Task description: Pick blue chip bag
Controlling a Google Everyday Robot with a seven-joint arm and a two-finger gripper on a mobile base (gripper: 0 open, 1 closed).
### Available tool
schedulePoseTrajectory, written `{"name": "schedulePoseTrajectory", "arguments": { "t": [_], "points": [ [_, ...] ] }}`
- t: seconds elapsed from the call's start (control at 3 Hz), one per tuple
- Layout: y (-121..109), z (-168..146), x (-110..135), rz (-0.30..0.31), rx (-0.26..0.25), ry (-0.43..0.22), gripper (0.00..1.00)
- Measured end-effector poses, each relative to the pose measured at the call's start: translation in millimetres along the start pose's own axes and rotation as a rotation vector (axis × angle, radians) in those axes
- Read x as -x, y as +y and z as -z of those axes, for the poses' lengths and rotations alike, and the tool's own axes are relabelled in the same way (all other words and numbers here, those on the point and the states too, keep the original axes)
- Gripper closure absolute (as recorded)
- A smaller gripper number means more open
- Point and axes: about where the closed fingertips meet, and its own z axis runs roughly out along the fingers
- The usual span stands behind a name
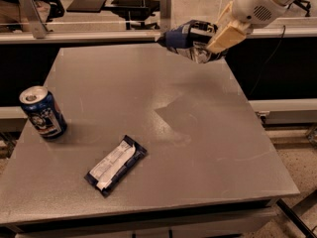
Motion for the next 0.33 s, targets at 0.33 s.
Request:
{"name": "schedulePoseTrajectory", "arguments": {
  "t": [0.33],
  "points": [
    [0.0,-0.1,0.0,0.0,0.0,0.0,1.0]
  ]
}}
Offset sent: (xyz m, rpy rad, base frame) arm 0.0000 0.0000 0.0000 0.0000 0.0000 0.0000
